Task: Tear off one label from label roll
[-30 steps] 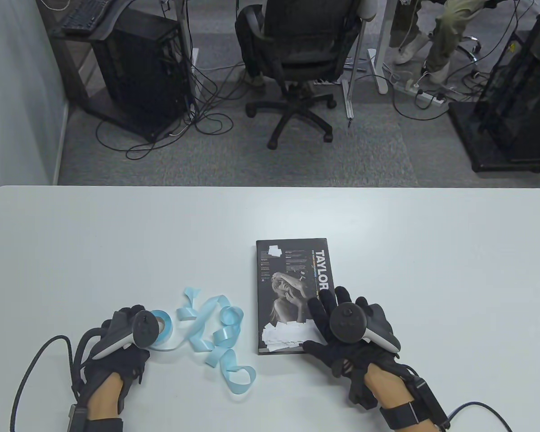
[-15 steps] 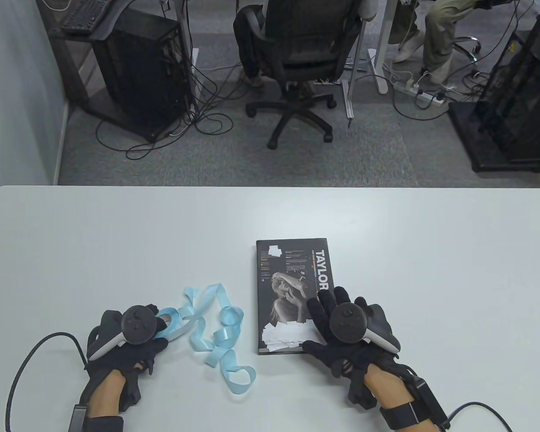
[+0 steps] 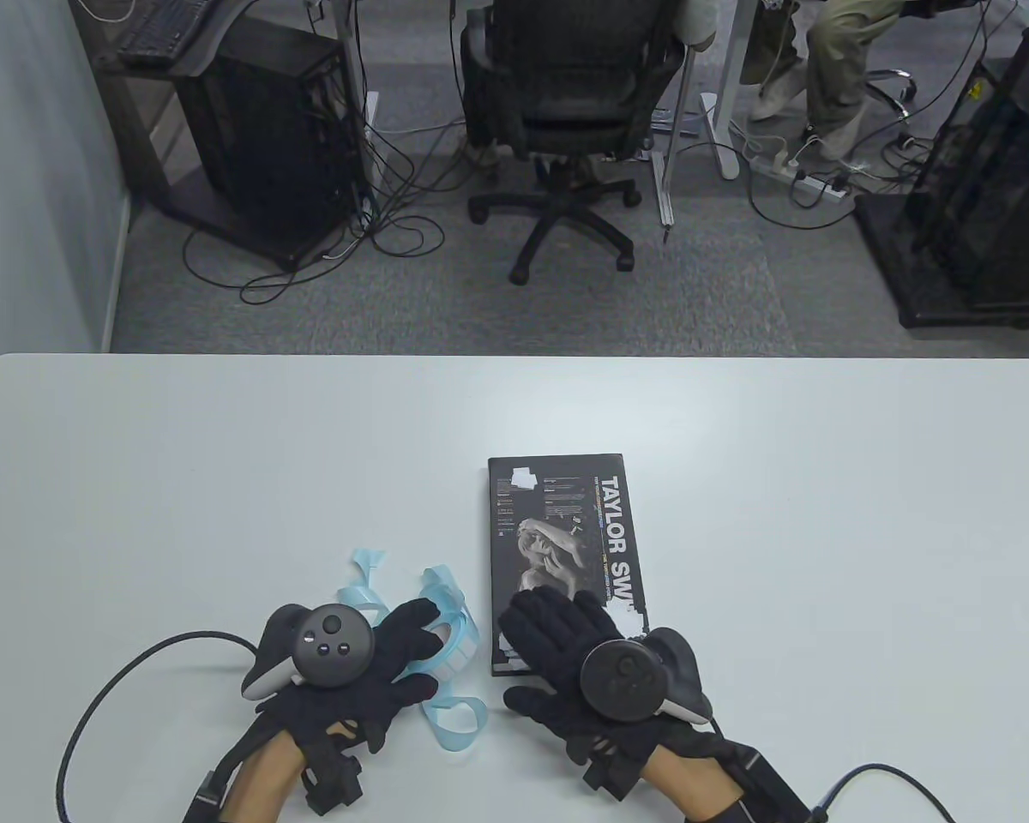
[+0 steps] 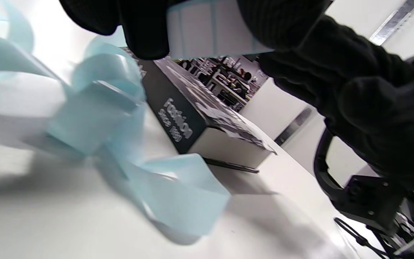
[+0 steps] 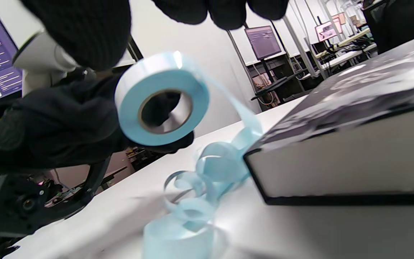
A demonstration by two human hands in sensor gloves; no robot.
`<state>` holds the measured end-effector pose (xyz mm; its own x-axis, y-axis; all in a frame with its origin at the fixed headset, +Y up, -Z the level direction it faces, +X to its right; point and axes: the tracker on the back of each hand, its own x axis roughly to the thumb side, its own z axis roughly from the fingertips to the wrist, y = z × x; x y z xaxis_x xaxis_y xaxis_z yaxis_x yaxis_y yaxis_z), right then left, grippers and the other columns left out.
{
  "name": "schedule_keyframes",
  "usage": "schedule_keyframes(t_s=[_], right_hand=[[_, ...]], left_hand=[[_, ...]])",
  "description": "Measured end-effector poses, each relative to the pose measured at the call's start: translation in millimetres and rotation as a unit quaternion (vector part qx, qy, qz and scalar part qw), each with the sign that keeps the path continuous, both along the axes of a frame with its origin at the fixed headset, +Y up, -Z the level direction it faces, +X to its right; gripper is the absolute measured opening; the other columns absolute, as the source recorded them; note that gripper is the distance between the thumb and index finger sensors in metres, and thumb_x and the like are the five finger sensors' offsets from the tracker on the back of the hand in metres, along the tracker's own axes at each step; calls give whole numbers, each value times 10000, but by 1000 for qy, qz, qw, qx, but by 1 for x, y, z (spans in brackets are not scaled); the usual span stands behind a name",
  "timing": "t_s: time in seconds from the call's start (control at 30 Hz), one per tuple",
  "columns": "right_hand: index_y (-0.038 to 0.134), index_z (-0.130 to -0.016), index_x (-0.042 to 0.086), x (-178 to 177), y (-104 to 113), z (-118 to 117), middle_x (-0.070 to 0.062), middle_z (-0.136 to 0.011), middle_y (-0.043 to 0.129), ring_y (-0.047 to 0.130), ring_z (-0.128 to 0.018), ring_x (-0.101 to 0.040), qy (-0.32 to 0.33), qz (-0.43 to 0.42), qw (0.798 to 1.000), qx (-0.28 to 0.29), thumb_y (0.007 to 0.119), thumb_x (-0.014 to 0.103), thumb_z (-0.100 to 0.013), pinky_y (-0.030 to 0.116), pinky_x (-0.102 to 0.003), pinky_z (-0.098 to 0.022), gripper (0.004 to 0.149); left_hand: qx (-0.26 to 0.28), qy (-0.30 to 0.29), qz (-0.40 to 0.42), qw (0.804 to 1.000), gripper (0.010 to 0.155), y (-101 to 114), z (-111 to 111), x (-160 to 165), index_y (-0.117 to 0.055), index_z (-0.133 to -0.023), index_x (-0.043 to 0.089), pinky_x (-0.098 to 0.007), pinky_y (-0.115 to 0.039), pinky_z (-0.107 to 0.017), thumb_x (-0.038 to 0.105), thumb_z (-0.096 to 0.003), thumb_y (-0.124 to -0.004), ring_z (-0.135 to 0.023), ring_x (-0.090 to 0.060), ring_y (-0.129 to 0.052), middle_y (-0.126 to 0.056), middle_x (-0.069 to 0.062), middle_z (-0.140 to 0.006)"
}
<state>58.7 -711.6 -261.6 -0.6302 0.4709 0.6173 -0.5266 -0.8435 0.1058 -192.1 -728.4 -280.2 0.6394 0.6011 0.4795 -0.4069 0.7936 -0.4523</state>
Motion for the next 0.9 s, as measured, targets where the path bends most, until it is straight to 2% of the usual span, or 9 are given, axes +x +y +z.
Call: schedule_keyframes(t_s=[0.07,0.17,0.4,0.6,0.9], right_hand=[[686,-938,198,-8,1,6,-143,-996,687,708,-936,-410,2,-2,1000,25,885,502,-356,479,-631,-692,687],[711,-909,131,-13,3,13,-183,-938,748,814,-857,-421,-5,-18,998,63,899,501,-344,572,-613,-661,701],[880,-758,103,-15,12,23,-192,-762,935,986,-670,-406,-42,-59,988,136,928,437,-342,706,-583,-580,535],[929,-699,112,-13,12,22,-176,-694,992,1037,-598,-386,-43,-62,988,133,934,351,-354,749,-565,-549,420],[965,-660,149,-5,11,12,-139,-641,1036,1072,-545,-348,-54,-86,989,109,926,339,-359,781,-536,-527,358]], left_hand=[[2,-7,16,1000,589,2,3,4,-610,-940,131,-573,-568,-694,419,-441,-730,-980,-357,-693,-368,-166,-1124],[-9,-11,44,999,589,2,4,6,-605,-939,119,-582,-561,-694,412,-443,-730,-975,-376,-690,-359,-173,-1123],[-7,-16,53,998,588,0,4,8,-613,-934,117,-585,-563,-691,414,-440,-732,-968,-379,-697,-371,-170,-1122],[-21,-21,40,999,589,-3,5,12,-607,-936,113,-591,-552,-693,412,-443,-729,-971,-384,-686,-364,-172,-1122],[-26,-25,23,999,592,-5,5,13,-590,-944,113,-592,-541,-695,414,-451,-721,-982,-382,-665,-345,-174,-1123]])
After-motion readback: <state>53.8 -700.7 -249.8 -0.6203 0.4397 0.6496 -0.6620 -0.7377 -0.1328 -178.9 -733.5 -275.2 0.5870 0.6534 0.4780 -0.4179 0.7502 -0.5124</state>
